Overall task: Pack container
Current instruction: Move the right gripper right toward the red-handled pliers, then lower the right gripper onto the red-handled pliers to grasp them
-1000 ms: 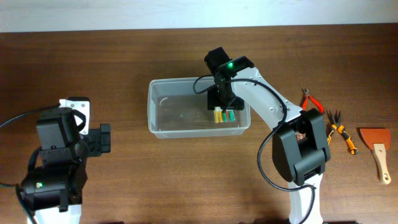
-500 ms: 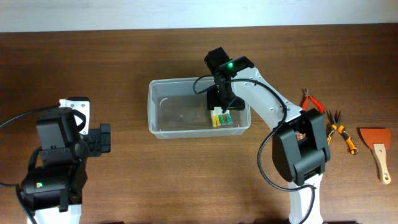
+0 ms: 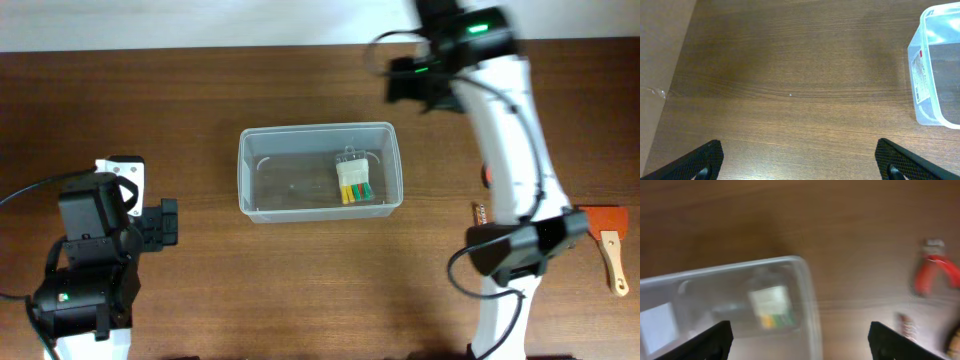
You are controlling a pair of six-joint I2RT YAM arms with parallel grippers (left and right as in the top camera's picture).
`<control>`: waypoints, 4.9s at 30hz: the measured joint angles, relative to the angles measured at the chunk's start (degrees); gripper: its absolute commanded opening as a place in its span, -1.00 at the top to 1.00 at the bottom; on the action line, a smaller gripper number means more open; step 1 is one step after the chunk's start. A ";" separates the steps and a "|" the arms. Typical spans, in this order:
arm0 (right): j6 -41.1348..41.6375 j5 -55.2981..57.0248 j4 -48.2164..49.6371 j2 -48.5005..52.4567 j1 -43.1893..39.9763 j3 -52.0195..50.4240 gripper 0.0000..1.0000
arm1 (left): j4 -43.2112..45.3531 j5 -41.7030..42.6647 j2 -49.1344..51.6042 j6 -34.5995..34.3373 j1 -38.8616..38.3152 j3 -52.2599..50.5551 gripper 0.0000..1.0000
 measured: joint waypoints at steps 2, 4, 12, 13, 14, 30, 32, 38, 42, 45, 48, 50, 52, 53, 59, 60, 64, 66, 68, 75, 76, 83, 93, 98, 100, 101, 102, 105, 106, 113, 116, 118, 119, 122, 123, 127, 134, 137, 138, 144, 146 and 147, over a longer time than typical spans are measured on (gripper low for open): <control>-1.01 0.44 -3.74 -0.13 -4.61 2.23 -0.86 | 0.00 0.00 0.00 0.00 0.00 0.02 -0.98; -1.86 0.52 -4.57 -0.24 -8.83 2.43 -0.87 | 0.00 0.00 0.00 0.00 0.00 0.00 -0.98; -3.63 1.95 -4.59 -0.24 -16.90 -1.55 -0.98 | 0.00 -0.02 0.04 0.00 0.00 0.00 -0.98; -3.91 2.25 -4.59 -0.24 -17.77 -2.93 -0.98 | 0.00 -0.02 0.04 0.00 0.00 0.00 -0.98; -4.17 2.45 -4.59 -0.24 -18.71 -4.42 -0.98 | 0.00 -0.02 0.04 0.00 0.00 0.00 -0.98; -4.50 3.34 -1.64 -1.20 -22.71 -20.39 -0.97 | 0.00 0.00 0.04 0.00 0.00 0.00 -0.98; -4.48 3.34 0.13 -1.27 -22.71 -22.88 -0.97 | 0.00 0.00 0.04 0.00 0.00 0.00 -0.98; -4.72 3.34 3.65 -1.27 -22.71 -28.87 -0.97 | 0.00 -0.02 0.04 0.00 0.00 0.00 -0.98; -4.81 3.32 4.94 -1.27 -22.71 -30.29 -0.97 | 0.00 0.00 0.04 0.00 0.00 0.00 -0.98; -4.92 3.13 5.75 -1.27 -22.71 -30.29 -0.97 | 0.00 0.00 0.04 0.00 0.00 0.00 -0.98; -4.96 2.64 6.27 -1.29 -22.71 -30.29 -0.97 | 0.00 -0.02 0.04 0.00 0.00 0.00 -0.98; -5.03 2.23 6.60 -1.29 -22.71 -30.29 -0.97 | 0.00 -0.02 0.04 0.00 0.00 0.02 -0.98; -5.14 1.95 6.84 -1.29 -22.71 -30.29 -0.97 | 0.00 0.00 0.04 0.00 0.00 0.00 -0.98; -5.16 1.81 6.93 -1.29 -22.71 -30.29 -0.97 | 0.00 -0.02 0.04 0.00 0.00 0.00 -0.98; -5.33 1.75 7.02 -1.29 -22.71 -30.29 -0.97 | 0.00 0.00 0.04 0.00 0.00 0.00 -0.98; -5.33 1.75 7.08 -1.29 -22.67 -30.34 -0.97 | 0.00 -0.02 0.04 0.00 0.00 0.00 -0.98; -5.35 1.75 8.39 -1.29 -22.64 -31.12 -0.97 | 0.00 0.00 0.04 0.00 0.00 0.00 -0.98; -5.49 1.75 10.14 -1.27 -22.64 -32.26 -0.97 | 0.00 -0.02 0.04 0.00 0.00 0.00 -0.98; -6.21 1.73 11.69 -1.25 -22.62 -33.48 -0.97 | 0.00 0.00 0.04 0.00 0.00 0.00 -0.98; -10.56 1.73 14.69 -1.09 -22.60 -35.93 -0.97 | 0.00 0.00 0.04 0.00 0.00 0.00 -0.98; -11.23 1.73 15.32 -1.09 -22.60 -36.35 -0.97 | 0.00 -0.02 0.04 0.00 0.00 0.00 -0.98; -15.65 1.75 20.17 -1.01 -22.60 -41.16 -0.97 | 0.00 0.00 0.04 0.00 0.00 0.00 -0.98; -17.92 1.77 22.97 -0.87 -22.60 -43.34 -0.97 | 0.00 0.00 0.11 0.00 0.00 0.00 -0.98; -18.16 1.77 25.03 -0.87 -22.60 -43.41 -0.97 | 0.00 -0.02 0.70 0.00 0.00 0.00 -0.98; -18.16 1.77 25.40 -0.87 -22.60 -43.69 -0.97 | 0.00 0.00 0.79 0.00 0.00 0.02 -0.98; -18.18 1.77 25.49 -0.87 -22.60 -43.93 -0.97 | 0.00 -0.02 0.81 0.00 0.00 0.00 -0.98; -18.21 1.77 25.64 -0.87 -22.60 -44.26 -0.97 | 0.00 0.00 0.81 0.00 0.00 0.00 -0.99; -18.21 1.77 26.32 -0.87 -22.60 -46.27 -0.97 | 0.00 -0.02 0.81 0.00 0.00 0.02 -0.98; -18.18 1.77 26.60 -0.87 -22.60 -46.95 -0.97 | 0.00 0.00 0.81 0.00 0.00 0.02 -0.98; -18.18 1.77 28.46 -0.85 -22.62 -51.95 -0.97 | 0.00 -0.02 0.81 0.00 0.00 0.02 -0.98; -18.21 1.77 28.70 -0.85 -22.62 -52.37 -0.97 | 0.00 0.00 0.85 0.00 0.00 0.00 -0.99; -18.21 1.77 29.29 -0.85 -22.60 -52.37 -0.97 | 0.00 -0.02 0.92 0.00 0.00 0.00 -0.98; -18.21 1.77 29.53 -0.85 -22.60 -52.37 -0.97 | 0.00 -0.02 0.98 0.00 0.00 0.00 -0.98; -18.21 1.77 30.60 -0.85 -22.62 -52.37 -0.97 | 0.00 0.00 1.11 0.00 0.00 0.00 -0.98; -18.21 1.77 31.12 -0.85 -22.62 -52.37 -0.97 | 0.00 0.00 1.11 0.00 0.00 0.00 -0.98; -18.23 1.75 33.22 -0.85 -22.60 -52.37 -0.97 | 0.00 0.00 1.11 0.00 0.00 0.02 -0.99; -18.21 1.73 35.69 -0.85 -22.60 -52.37 -0.97 | 0.00 -0.02 1.53 0.00 0.00 0.00 -0.98; -18.27 1.38 36.92 -0.85 -22.60 -52.37 -0.97 | 0.00 0.00 2.25 0.00 0.00 0.00 -0.98; -18.45 1.03 37.55 -0.85 -22.62 -52.37 -0.97 | 0.00 0.00 2.51 0.00 0.00 0.00 -0.98; -19.32 -1.42 38.97 -0.85 -22.60 -52.37 -0.97 | 0.00 0.00 3.85 0.00 0.00 0.02 -0.98; -19.43 -1.77 39.06 -0.85 -22.62 -52.37 -0.97 | 0.00 0.00 4.13 0.00 0.00 0.00 -0.98; -19.50 -1.90 39.21 -0.85 -22.62 -52.37 -0.97 | 0.00 -0.02 4.26 0.00 0.00 0.00 -0.98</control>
